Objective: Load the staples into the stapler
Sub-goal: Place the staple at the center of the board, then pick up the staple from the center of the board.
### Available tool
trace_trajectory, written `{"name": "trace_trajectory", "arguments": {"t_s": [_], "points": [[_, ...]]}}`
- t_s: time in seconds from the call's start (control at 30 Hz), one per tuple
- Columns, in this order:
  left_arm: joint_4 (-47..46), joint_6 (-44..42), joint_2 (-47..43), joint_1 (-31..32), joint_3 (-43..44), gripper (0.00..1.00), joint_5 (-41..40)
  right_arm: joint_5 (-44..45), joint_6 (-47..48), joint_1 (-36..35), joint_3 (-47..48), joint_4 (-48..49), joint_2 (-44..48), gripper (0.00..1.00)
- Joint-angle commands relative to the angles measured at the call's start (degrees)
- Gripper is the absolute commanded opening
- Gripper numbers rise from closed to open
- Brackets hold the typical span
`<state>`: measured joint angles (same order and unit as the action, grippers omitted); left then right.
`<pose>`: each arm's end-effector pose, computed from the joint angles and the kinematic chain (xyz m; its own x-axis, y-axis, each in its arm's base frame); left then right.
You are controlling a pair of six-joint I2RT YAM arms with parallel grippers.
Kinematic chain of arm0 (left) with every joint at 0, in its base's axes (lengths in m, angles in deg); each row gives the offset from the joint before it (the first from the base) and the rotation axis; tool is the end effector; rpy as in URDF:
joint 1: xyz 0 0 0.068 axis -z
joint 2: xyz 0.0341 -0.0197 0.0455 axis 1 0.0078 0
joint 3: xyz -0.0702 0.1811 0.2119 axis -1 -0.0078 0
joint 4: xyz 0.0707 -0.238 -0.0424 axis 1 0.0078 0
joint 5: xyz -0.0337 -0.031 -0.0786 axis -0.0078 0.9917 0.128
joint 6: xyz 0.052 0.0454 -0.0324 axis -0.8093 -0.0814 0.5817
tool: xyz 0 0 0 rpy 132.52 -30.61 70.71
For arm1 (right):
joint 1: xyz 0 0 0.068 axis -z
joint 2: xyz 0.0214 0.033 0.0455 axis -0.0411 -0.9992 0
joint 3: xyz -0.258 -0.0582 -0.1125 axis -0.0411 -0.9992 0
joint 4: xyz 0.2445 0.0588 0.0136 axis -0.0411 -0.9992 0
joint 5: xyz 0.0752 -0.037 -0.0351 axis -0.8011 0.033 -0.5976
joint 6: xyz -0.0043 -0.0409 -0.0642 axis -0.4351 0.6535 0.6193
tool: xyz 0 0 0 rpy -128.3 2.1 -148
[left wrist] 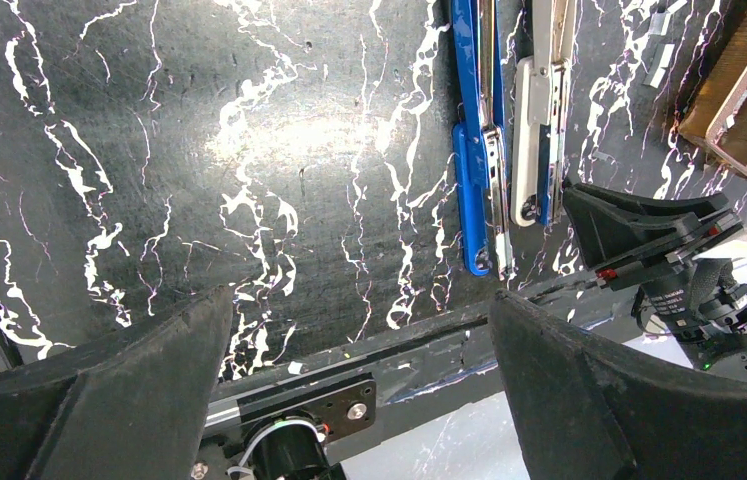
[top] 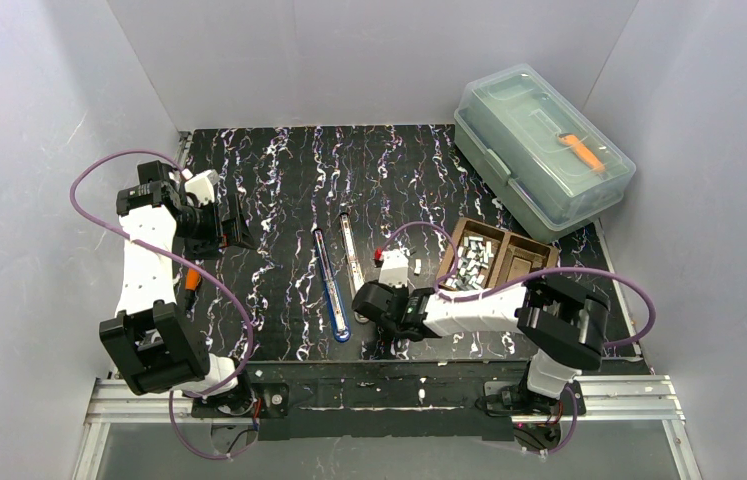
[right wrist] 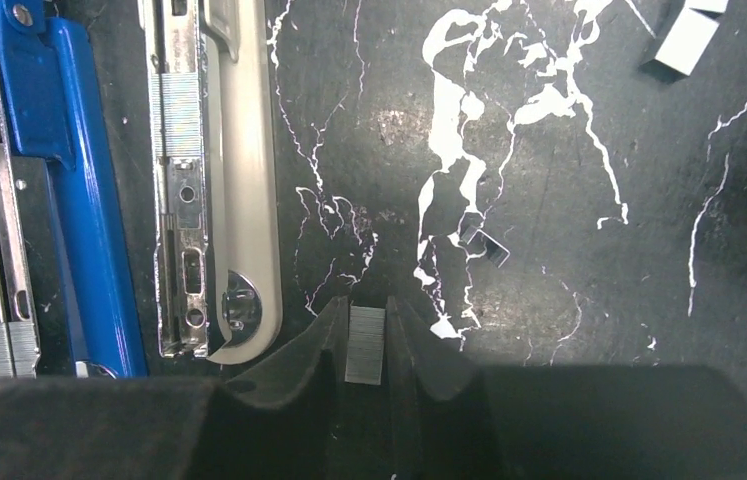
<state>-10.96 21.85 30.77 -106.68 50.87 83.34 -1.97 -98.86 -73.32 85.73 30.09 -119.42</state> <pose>0.2610 0.0475 0.3113 -0.8762 -0.1453 -0.4595 0.0509 0.9202 -0.3882 0.1430 0.2941 0.1635 -0.6741 -0.0367 -0.7378 -0.1804 0.9767 0.1163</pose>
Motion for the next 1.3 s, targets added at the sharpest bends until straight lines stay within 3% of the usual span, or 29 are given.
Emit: {"name": "trace_trajectory", "arguments": {"t_s": [0.0, 0.13, 0.23, 0.63, 0.87, 1.27], "points": [[1.49, -0.51, -1.10, -0.32, 1.18, 0.99, 1.32, -0.81, -1.20, -0.15, 1.29, -0.74, -1.08, 0.34], [1.51, -0.54, -1.29, -0.28, 1.06, 0.99, 1.33, -1.22, -1.08, -0.10, 2.48, -2.67, -1.62, 0.43], [1.49, -0.66, -1.49, -0.29, 0.98, 0.99, 1.14, -1.29, -1.18, -0.19, 3.21, -4.29, -1.81, 0.45], [1.38, -0.93, -1.86, -0.31, 0.37, 0.99, 0.90, -1.04, -2.74, -0.22, 6.08, -8.95, -2.24, 0.40], [1.31, -1.21, -2.11, -0.32, 0.36, 0.99, 0.33, -0.83, -2.25, -0.21, 7.14, -8.32, -3.13, 0.31], [1.31, -1.43, -2.20, -0.28, 0.32, 0.99, 0.23, -0.55, -1.36, -0.20, 8.28, -8.64, -3.97, 0.30]]}}
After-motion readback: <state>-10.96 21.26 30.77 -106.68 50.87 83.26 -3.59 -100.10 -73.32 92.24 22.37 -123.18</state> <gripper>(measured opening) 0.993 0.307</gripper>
